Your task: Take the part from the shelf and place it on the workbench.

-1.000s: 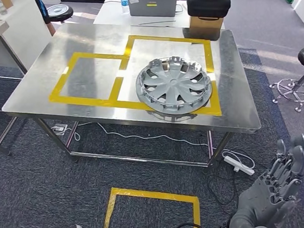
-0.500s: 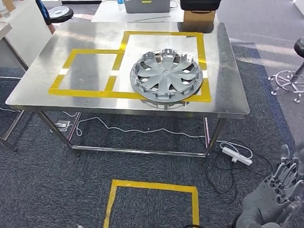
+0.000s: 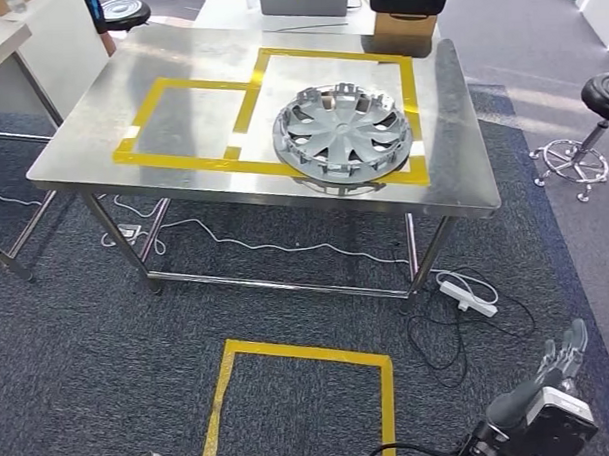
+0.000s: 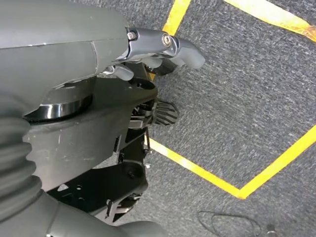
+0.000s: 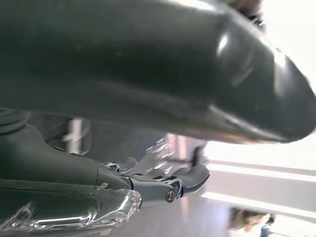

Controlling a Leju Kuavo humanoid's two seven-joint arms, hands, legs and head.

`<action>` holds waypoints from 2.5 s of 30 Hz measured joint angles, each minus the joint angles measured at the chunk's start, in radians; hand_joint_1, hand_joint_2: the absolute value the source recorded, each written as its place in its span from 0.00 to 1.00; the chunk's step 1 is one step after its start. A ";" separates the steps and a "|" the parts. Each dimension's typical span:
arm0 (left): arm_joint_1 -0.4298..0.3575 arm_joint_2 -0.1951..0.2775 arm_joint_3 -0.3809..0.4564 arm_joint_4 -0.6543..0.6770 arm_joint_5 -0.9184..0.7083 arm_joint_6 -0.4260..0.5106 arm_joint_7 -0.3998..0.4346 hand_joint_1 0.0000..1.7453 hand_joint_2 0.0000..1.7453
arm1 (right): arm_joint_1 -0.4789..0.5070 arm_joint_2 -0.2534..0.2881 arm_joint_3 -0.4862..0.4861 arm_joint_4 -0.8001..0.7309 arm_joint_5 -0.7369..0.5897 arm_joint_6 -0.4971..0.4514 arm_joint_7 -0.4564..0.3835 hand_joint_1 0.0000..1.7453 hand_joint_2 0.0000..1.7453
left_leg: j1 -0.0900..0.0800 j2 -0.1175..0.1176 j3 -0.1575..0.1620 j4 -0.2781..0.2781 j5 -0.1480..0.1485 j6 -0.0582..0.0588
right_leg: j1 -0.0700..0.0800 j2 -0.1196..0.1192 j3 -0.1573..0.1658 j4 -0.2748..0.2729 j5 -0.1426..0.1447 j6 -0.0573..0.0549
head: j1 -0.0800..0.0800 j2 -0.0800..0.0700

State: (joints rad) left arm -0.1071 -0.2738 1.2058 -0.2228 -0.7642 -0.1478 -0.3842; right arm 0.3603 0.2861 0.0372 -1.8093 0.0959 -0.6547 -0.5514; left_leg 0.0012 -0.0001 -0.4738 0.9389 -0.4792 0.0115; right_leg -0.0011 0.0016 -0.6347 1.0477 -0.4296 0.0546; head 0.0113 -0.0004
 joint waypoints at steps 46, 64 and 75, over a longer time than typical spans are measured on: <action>0.001 0.003 -0.006 0.000 -0.050 -0.030 0.007 0.00 1.00 | -0.391 -0.064 -0.790 1.542 0.479 0.437 0.522 0.00 0.00 | -0.004 -0.001 -0.104 0.103 -0.013 -0.040 | -0.001 0.005 0.087 -0.052 -0.018 -0.041 | -0.001 0.000; 0.007 0.017 -0.005 0.000 -0.017 -0.017 -0.017 0.00 1.00 | -0.380 -0.084 -0.721 1.560 0.609 0.578 0.226 0.00 0.00 | 0.001 0.000 -0.077 0.036 0.036 0.002 | 0.001 0.005 -0.050 0.210 -0.142 0.006 | 0.011 0.000; 0.008 0.017 -0.004 0.000 -0.013 -0.019 -0.021 0.00 1.00 | -0.379 -0.098 -0.726 1.566 0.598 0.646 0.181 0.00 0.00 | -0.004 -0.002 -0.085 0.051 0.029 -0.033 | 0.003 0.007 0.084 -0.046 -0.022 -0.032 | 0.007 0.000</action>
State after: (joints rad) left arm -0.0988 -0.2573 1.2020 -0.2228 -0.7770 -0.1672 -0.4047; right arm -0.0184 0.1883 -0.6891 -0.2436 0.6941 -0.0092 -0.3707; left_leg -0.0025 -0.0021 -0.5585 0.9898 -0.4503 -0.0215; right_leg 0.0015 0.0090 -0.5504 1.0017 -0.4520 0.0223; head 0.0186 -0.0004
